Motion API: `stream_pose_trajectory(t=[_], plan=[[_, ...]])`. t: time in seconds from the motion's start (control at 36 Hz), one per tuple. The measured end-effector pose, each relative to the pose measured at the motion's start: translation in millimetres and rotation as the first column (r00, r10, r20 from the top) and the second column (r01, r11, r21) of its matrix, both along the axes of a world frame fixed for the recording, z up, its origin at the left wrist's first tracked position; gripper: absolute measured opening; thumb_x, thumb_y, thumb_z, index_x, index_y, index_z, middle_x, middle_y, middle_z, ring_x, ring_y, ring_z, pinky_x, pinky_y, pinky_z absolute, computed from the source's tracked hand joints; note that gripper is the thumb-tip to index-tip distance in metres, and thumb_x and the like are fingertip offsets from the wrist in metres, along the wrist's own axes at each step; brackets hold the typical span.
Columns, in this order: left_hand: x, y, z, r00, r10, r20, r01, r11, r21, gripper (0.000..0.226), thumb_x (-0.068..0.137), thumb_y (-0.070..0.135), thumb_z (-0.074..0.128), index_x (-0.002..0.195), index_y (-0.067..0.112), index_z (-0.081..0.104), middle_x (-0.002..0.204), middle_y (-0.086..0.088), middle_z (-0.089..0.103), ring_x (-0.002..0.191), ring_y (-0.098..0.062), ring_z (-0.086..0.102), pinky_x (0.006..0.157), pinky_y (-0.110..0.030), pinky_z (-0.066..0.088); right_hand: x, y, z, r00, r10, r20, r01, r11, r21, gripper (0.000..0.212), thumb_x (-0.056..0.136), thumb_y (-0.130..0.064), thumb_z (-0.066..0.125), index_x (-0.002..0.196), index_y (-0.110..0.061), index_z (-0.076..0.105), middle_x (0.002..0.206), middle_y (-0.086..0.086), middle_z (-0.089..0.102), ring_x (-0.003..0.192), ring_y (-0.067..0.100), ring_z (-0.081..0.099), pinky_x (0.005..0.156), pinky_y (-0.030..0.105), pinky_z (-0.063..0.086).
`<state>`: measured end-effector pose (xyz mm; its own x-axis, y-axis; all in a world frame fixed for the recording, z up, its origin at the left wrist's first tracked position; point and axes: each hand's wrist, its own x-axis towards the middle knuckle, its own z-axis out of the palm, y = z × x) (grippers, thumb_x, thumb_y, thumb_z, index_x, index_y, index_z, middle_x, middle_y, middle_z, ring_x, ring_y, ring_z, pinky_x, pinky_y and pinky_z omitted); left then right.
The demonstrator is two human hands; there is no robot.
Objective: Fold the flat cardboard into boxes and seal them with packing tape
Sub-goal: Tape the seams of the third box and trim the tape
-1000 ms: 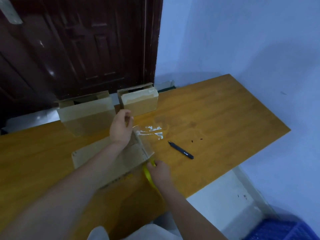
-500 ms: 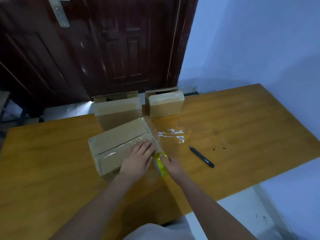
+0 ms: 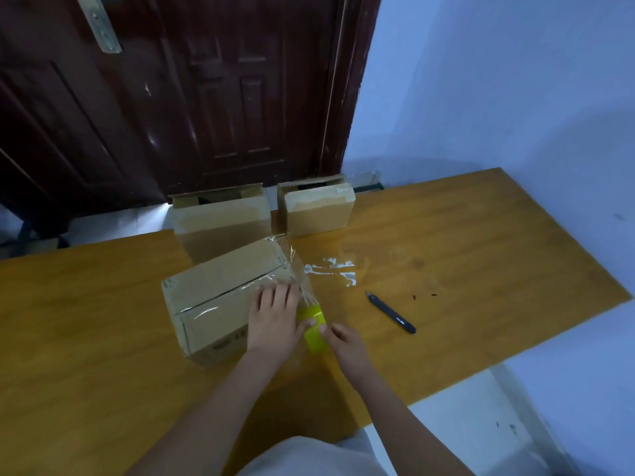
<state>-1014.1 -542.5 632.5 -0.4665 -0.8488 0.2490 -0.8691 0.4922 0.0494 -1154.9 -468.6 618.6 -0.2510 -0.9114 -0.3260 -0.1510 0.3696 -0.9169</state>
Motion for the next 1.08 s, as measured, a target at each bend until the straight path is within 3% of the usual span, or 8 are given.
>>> stream_pose_trajectory(t=[0.17,0.28,0.39,0.56,0.69,0.81,0.94,1.08], plan=[[-0.8,2.2,-5.1,1.0,-0.005,-0.026,0.003,0.997,-0.08,0.077,0.064,0.056,0.075,0.12,0.008,0.053,0.109,-0.011,0.061,0.103,-0.029,0.045,0.091,-0.047,0.046,2.3,-12.4,2.3,0.992,0.062,-0.114,-0.056,0.997,0.056,0.044,0.095,-0.025,0.053,0.057,-0.018,0.032,0.055,-0.004,0.027,0.047,0.003,0.026,0.047,0.019,0.022],[-0.5,1.1,-4.0,1.0,-0.013,-0.006,0.012,0.998,-0.069,0.083,0.064,0.059,0.074,0.124,0.008,0.048,0.11,-0.012,0.061,0.104,-0.029,0.043,0.093,-0.048,0.045,3.3,-16.0,-6.7,0.984,0.046,-0.172,-0.018,0.987,0.158,0.043,0.096,-0.028,0.051,0.056,-0.017,0.04,0.053,-0.005,0.034,0.047,0.004,0.031,0.047,0.02,0.024],[-3.1,3.7,-3.3,1.0,-0.002,0.029,0.003,0.999,-0.048,0.088,0.058,0.062,0.076,0.123,0.005,0.059,0.112,-0.013,0.062,0.108,-0.03,0.04,0.097,-0.051,0.04,7.8,-13.6,-17.6,0.933,0.111,-0.342,-0.032,0.973,0.229,0.041,0.098,-0.033,0.044,0.059,-0.02,0.044,0.054,-0.005,0.042,0.057,0.016,0.045,0.055,0.032,0.028],[-2.3,-0.3,-4.7,0.996,0.009,0.084,-0.01,1.0,0.006,0.091,0.061,0.063,0.074,0.127,0.003,0.053,0.114,-0.015,0.058,0.109,-0.032,0.041,0.1,-0.052,0.038,28.5,-20.8,-12.4,0.833,0.081,-0.548,0.086,0.958,0.272,0.047,0.1,-0.04,0.034,0.093,-0.005,0.065,0.089,0.015,0.069,0.084,0.031,0.065,0.058,0.029,0.035],[-1.6,5.1,-10.5,0.992,-0.014,0.123,0.008,0.999,0.046,0.104,0.058,0.062,0.077,0.134,0.0,0.046,0.125,-0.018,0.057,0.122,-0.035,0.045,0.104,-0.054,0.025,26.2,-7.7,-13.2,0.829,0.06,-0.556,0.088,0.968,0.235,0.049,0.101,-0.039,0.03,0.091,-0.006,0.065,0.086,0.015,0.07,0.078,0.03,0.066,0.06,0.033,0.044],[-1.2,13.9,-10.5,0.984,-0.037,0.175,0.023,0.997,0.08,0.107,0.049,0.057,0.084,0.133,-0.001,0.049,0.127,-0.017,0.058,0.122,-0.035,0.049,0.105,-0.056,0.025,27.4,-8.4,-14.3,0.836,0.116,-0.537,0.069,0.948,0.312,0.05,0.102,-0.038,0.029,0.095,-0.008,0.068,0.09,0.014,0.07,0.084,0.03,0.066,0.06,0.029,0.04],[3.3,0.5,-7.1,0.982,-0.028,0.189,0.01,0.995,0.096,0.113,0.046,0.06,0.084,0.134,0.0,0.048,0.126,-0.016,0.058,0.124,-0.032,0.04,0.104,-0.056,0.026,31.2,-24.9,-11.2,0.839,0.143,-0.525,0.09,0.915,0.393,0.052,0.101,-0.04,0.029,0.099,-0.006,0.069,0.096,0.015,0.07,0.089,0.031,0.066,0.068,0.031,0.048],[2.8,0.8,-6.9,0.981,-0.037,0.19,0.012,0.992,0.128,0.124,0.042,0.064,0.083,0.138,0.0,0.037,0.13,-0.016,0.055,0.126,-0.034,0.042,0.106,-0.058,0.023,30.6,-26.3,-11.5,0.847,0.155,-0.508,0.049,0.929,0.367,0.053,0.102,-0.038,0.027,0.099,-0.005,0.069,0.095,0.016,0.07,0.089,0.033,0.065,0.063,0.03,0.042]])
